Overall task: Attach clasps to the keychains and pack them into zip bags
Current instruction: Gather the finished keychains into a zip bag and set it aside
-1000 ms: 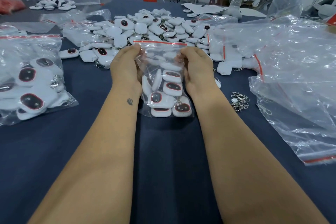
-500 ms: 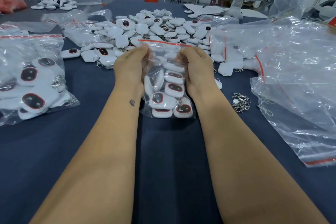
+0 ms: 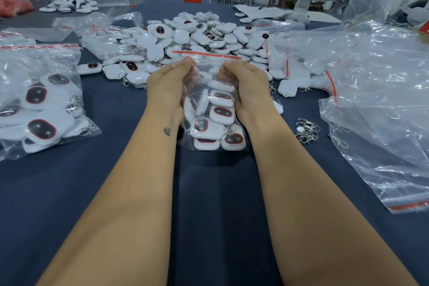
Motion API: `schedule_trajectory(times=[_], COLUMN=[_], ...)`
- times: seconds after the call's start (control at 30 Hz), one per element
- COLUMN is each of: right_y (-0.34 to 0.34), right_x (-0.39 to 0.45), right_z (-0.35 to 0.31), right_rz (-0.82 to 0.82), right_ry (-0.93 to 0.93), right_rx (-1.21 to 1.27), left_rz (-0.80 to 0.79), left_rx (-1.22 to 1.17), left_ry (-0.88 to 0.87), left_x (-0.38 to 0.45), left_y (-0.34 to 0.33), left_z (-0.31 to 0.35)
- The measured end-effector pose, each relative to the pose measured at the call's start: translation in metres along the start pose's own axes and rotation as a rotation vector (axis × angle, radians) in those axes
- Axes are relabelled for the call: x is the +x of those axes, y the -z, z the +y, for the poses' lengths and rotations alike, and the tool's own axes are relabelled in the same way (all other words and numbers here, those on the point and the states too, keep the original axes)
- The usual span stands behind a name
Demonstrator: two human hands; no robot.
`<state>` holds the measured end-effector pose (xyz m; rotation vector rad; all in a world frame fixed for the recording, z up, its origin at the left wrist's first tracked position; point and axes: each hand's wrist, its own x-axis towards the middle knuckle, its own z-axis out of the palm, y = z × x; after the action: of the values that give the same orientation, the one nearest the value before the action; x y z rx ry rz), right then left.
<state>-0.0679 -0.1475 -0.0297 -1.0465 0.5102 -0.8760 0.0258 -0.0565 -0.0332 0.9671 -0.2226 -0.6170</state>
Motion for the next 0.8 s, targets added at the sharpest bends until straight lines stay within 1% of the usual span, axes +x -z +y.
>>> schedule_trajectory(times=[0.1, 0.2, 0.33, 0.43, 0.5, 0.63, 0.8], right_y=[-0.0012, -0.0015, -0.0006, -0.0007, -0.0001, 0.0004, 0.0017], right_x=[-0.0009, -0.0015, -0.0007, -0.0010, -0.0009, -0.0013, 0.0003], right_z=[0.0013, 0.0021, 0.0018, 0.0018, 0.0023, 0.0034, 0.0039], right_rz=[-0.009, 0.008, -0.006, -0.043, -0.061, -0.087, -0.076], right_ry=[-0.012, 0.021, 0.030, -0.004, -0.034, -0.086, -0.048], right_rx=[-0.047, -0.078, -0.037, 0.044, 0.076, 0.094, 0.056], left_rz=[-0.011, -0.009, -0.051, -0.081, -0.086, -0.108, -0.158], left_rx=[-0.003, -0.004, 0.055, 0.056, 0.051, 0.040, 0.085], left_ry=[0.004, 0.005, 0.006, 0.023, 0.000, -0.030, -0.013], left_x=[-0.0013, -0.0021, -0.0038, -0.0059, -0.0055, -0.0063, -0.0078], left_y=[-0.0011, -0.0027, -0.0032, -0.0034, -0.0034, -0.0053, -0.0057], left_z=[-0.0001, 0.0002, 0.0001, -0.0004, -0.0007, -0.0013, -0.0004])
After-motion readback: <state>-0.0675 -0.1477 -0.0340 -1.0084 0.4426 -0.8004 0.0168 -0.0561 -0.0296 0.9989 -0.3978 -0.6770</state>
